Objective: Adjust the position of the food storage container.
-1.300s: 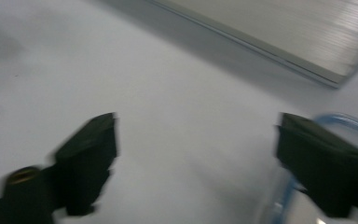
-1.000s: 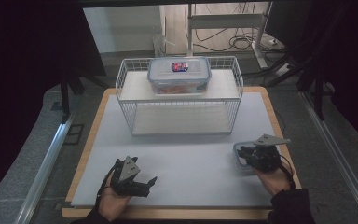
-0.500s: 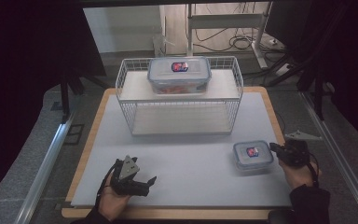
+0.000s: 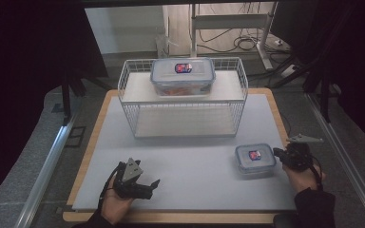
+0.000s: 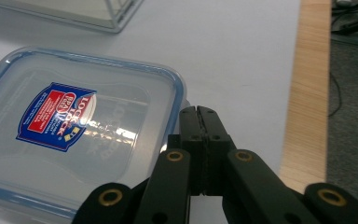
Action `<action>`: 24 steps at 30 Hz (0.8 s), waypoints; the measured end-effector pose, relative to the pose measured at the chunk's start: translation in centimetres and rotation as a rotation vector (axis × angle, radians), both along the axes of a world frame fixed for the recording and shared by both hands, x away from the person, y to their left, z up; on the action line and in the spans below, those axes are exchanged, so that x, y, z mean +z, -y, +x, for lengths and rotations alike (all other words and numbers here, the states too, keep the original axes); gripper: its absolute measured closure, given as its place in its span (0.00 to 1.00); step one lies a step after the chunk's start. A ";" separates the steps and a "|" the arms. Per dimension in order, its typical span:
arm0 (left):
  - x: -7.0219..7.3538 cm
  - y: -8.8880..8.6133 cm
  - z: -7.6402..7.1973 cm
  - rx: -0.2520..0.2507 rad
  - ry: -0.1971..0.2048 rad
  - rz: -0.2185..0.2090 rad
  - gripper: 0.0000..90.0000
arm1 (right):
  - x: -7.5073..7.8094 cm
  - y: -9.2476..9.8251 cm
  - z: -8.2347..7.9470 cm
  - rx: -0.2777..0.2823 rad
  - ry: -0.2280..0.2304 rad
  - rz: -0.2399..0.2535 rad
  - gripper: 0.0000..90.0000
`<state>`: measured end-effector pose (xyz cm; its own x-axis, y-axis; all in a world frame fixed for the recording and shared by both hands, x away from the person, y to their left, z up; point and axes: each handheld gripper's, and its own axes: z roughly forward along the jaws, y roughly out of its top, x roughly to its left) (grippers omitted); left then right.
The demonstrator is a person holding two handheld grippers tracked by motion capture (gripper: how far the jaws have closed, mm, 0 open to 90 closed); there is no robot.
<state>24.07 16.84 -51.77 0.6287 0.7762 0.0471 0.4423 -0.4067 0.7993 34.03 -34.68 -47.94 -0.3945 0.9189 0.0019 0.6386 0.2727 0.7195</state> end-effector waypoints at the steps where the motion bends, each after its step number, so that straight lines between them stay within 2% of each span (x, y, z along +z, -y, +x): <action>1: 0.0 0.0 0.0 0.000 0.000 0.000 0.04 | 0.0 -0.2 0.0 0.005 -0.003 0.006 1.00; 13: -0.1 0.1 0.1 -0.002 -0.006 -0.002 0.04 | -0.2 -3.5 -0.5 0.107 -0.038 0.037 1.00; 18: -0.1 0.2 0.1 -0.005 -0.008 -0.003 0.04 | -0.6 -6.1 -0.8 0.180 -0.072 0.037 1.00; 24: -0.1 0.2 0.1 -0.007 -0.009 -0.001 0.05 | -0.7 -8.7 -1.2 0.247 -0.071 0.026 1.00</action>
